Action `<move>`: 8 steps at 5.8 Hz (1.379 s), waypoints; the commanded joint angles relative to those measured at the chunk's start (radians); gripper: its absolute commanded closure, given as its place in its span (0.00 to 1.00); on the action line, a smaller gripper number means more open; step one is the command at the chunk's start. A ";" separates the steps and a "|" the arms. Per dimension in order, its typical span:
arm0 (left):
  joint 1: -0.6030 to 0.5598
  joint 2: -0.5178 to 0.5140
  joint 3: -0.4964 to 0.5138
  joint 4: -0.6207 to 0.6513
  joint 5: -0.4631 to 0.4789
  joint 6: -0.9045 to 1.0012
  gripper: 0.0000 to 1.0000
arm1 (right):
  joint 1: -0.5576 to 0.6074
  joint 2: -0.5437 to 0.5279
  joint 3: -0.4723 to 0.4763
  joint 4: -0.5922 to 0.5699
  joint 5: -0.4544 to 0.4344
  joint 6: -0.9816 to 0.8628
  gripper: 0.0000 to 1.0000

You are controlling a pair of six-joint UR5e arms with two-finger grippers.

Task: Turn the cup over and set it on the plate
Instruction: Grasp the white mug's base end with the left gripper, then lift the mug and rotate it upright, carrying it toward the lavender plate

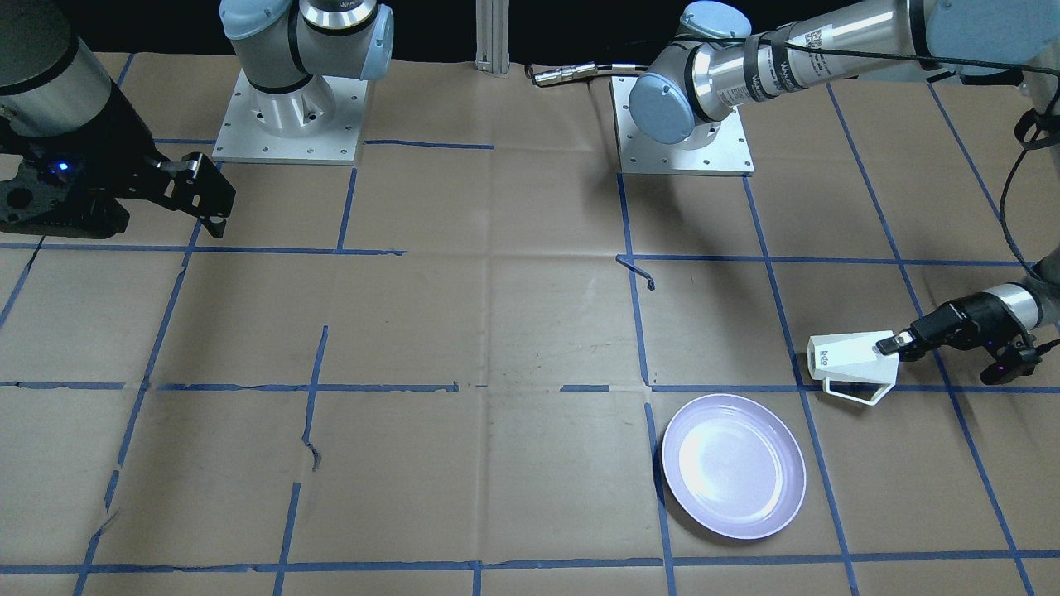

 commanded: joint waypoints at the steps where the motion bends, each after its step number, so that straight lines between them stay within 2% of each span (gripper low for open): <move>1: 0.000 0.038 0.017 -0.023 -0.006 -0.023 1.00 | 0.000 0.000 0.000 0.000 0.000 0.000 0.00; 2: 0.006 0.131 0.023 -0.095 -0.009 -0.047 1.00 | 0.000 0.000 0.000 0.000 0.000 0.000 0.00; 3: 0.009 0.249 0.025 -0.115 -0.021 -0.149 1.00 | 0.000 0.000 0.000 0.000 0.000 0.000 0.00; 5: -0.005 0.432 0.023 -0.083 -0.022 -0.404 1.00 | 0.000 0.000 0.000 0.000 0.000 0.000 0.00; 6: -0.061 0.486 0.023 0.058 -0.009 -0.557 1.00 | 0.000 0.000 0.000 0.000 0.000 0.000 0.00; 7: -0.203 0.518 0.023 0.333 0.049 -0.859 1.00 | 0.000 0.000 0.000 0.000 0.000 0.000 0.00; 8: -0.364 0.517 0.023 0.627 0.212 -1.163 1.00 | 0.000 0.000 0.000 0.000 0.000 0.000 0.00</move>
